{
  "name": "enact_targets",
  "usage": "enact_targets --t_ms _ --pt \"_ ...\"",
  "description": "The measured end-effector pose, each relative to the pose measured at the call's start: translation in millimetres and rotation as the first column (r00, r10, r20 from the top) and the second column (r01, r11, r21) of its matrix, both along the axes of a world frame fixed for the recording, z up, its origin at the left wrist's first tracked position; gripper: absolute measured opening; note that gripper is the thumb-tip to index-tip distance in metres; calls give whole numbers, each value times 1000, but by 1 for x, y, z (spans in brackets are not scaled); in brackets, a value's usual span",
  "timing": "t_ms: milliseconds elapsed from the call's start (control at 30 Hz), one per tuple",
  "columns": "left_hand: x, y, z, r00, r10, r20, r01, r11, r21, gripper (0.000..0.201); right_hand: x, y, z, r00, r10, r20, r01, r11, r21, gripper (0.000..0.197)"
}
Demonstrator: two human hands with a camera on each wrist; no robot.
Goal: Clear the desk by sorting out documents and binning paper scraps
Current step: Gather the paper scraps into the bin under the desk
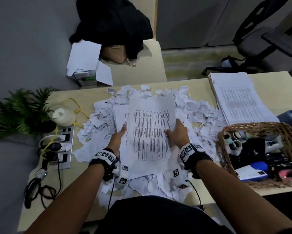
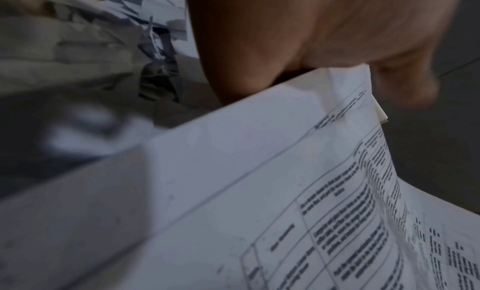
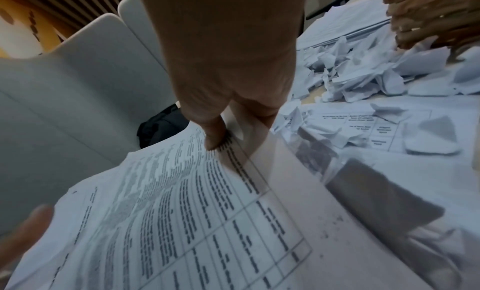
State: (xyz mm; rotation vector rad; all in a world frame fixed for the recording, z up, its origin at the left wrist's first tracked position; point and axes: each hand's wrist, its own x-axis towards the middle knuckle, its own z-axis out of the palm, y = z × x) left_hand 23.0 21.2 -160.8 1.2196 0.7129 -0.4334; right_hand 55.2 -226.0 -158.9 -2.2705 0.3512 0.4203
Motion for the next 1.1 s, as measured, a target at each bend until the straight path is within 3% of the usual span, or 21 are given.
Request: enact_targets --t_ms 67,133,167,233,333,367,433,500,600,633,700,767,833,967,1033,1100 --pt "-1 -3 8 999 -39 7 39 998 48 71 3 3 -1 999 32 -14 -32 999 13 49" --pt "-2 -3 11 998 -66 -7 66 997 41 48 7 2 -3 998 38 -43 -33 994 106 51" --pt "-1 -1 9 997 -64 -34 65 998 16 48 9 1 -2 997 48 -62 -36 983 179 53" --pt "4 1 10 995 -57 -83 56 998 -17 60 12 -1 -1 991 88 -100 -52 946 321 54" --pt "9 4 6 998 -54 -42 53 998 -27 94 14 1 7 980 153 -124 -71 861 503 43" --pt "10 6 3 1000 -13 -25 12 999 -48 96 15 1 8 976 173 -131 -71 827 558 38" --pt "13 6 2 998 55 -7 -56 994 -91 81 18 0 9 971 182 -158 -47 785 618 32" --pt "16 5 -2 998 59 8 -58 992 -111 55 25 -1 5 977 157 -145 -52 834 549 29" --pt "17 4 -11 998 -53 37 53 999 12 25 32 -2 -5 974 205 -96 -194 974 116 45" --pt "18 5 -16 996 -81 32 80 996 45 25 30 0 -8 978 182 -103 -176 982 66 48" --pt "18 6 -23 994 -107 15 106 992 75 37 25 4 -19 985 111 -131 -91 985 148 45" --pt "18 7 -29 990 -141 2 140 984 110 52 18 8 -27 981 67 -181 -21 969 248 31" --pt "20 11 -39 987 -160 -14 160 970 186 61 12 10 -29 979 81 -186 -33 968 247 20" --pt "25 24 -62 983 -175 -57 184 923 337 82 9 -10 -21 999 -4 36 1 996 85 16" --pt "24 22 -53 981 -189 -40 190 910 369 75 12 -34 -19 985 -85 150 89 996 -22 17" --pt "22 20 -46 983 -185 1 173 919 355 62 16 -61 -23 979 -122 161 145 980 -137 22"
